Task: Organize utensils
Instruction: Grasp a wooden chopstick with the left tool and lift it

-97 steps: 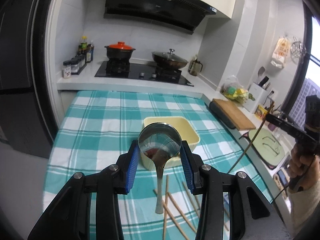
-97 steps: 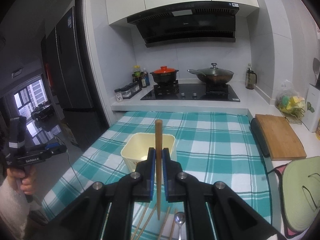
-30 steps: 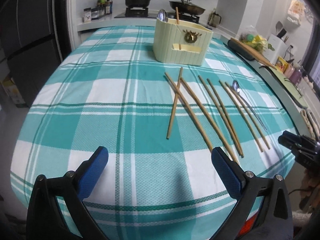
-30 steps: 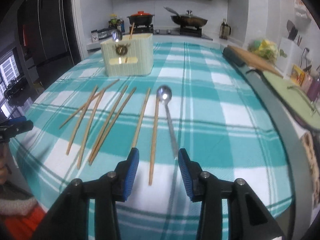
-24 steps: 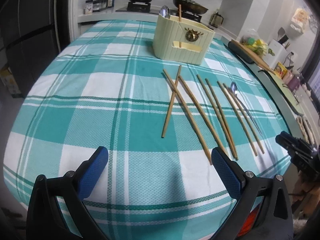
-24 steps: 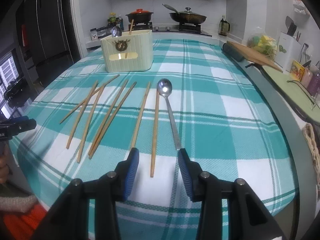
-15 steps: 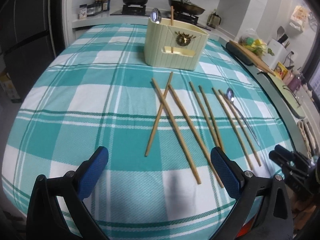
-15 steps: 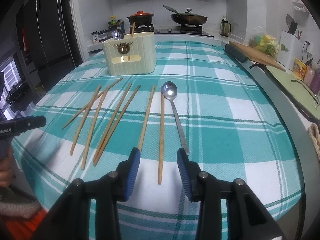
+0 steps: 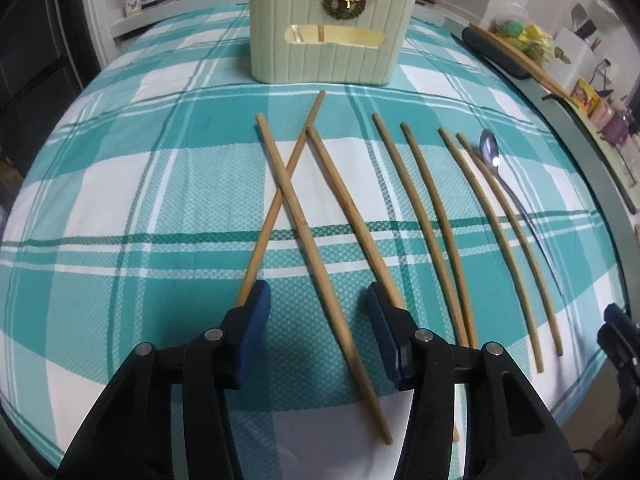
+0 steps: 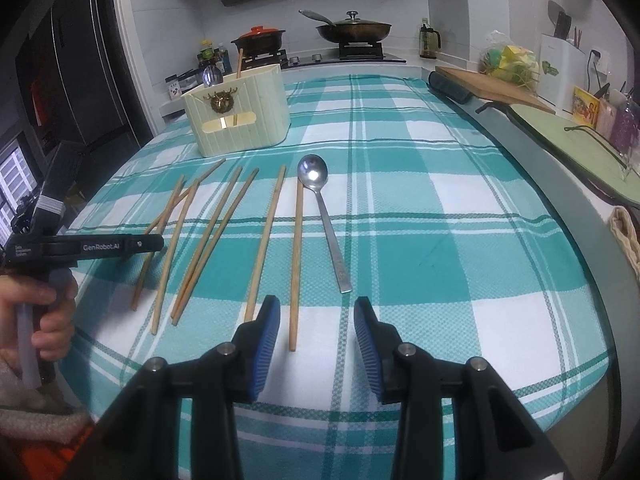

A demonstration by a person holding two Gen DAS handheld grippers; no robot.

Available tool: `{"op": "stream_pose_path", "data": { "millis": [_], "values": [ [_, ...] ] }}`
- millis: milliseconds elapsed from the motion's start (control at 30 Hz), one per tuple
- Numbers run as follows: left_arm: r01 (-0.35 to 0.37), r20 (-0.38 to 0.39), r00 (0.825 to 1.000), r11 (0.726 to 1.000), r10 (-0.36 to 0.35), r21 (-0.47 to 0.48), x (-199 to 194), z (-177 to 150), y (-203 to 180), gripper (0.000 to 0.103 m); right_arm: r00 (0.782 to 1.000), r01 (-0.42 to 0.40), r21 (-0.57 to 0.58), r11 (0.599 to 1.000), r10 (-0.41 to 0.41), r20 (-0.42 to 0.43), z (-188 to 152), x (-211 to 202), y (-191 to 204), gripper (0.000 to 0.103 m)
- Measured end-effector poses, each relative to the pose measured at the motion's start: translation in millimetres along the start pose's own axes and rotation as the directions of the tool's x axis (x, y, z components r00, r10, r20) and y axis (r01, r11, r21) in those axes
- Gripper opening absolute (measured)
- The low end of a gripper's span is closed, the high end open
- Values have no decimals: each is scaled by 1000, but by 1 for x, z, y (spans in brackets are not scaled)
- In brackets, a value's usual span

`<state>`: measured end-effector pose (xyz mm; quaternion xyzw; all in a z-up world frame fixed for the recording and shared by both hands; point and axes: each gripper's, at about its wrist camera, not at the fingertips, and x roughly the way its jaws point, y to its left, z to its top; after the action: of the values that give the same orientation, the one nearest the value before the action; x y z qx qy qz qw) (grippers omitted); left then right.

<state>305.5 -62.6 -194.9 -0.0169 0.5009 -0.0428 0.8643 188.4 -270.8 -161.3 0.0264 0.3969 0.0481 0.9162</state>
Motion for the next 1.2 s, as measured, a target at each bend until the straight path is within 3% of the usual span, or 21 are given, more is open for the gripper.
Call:
{"op": "stream_pose_path", "data": {
  "millis": [133,167,467,600,700,800,967,1000,1067,1133,1200],
  "values": [
    [-30,17,999,999,29,38,2,2,-5,11,1000,4,-1,1000,-4,1,7,4,-5,39],
    [-29,18,999,999,28,38,2,2,-4,6,1000,13,-1,1000,-13,0,10,5,-7,39],
    [5,69,998,1000,-5,1,-28,5,22,4,1000,15,36,999,-14,-11,10,7,-13,39],
    [-20,109,994,1000,22,-20,-50,7,47,5,999,30,21,999,-30,-16,12,10,-16,39],
    [-75,111,991,996,80,-45,-50,8,73,5,999,44,-18,999,-45,-26,21,16,-19,39],
    [-96,65,993,992,102,-79,-35,5,97,5,998,47,-60,997,-50,-49,32,32,-22,39],
    [-125,1,992,991,125,-56,-8,-6,110,9,993,-25,-70,997,17,-118,48,66,-22,39],
    [-127,17,992,991,128,-51,-10,-7,110,13,991,-29,-85,996,17,-134,51,73,-20,35],
    [-135,15,991,990,136,-49,-12,-9,110,42,985,-30,-113,993,10,-172,54,87,-17,32],
    [-124,23,992,990,126,-64,-16,-11,114,50,980,-46,-138,989,18,-199,55,96,-13,29],
    [-117,16,993,991,118,-67,-18,-12,116,50,981,-37,-189,981,-1,-194,55,101,-7,23]
  ]
}}
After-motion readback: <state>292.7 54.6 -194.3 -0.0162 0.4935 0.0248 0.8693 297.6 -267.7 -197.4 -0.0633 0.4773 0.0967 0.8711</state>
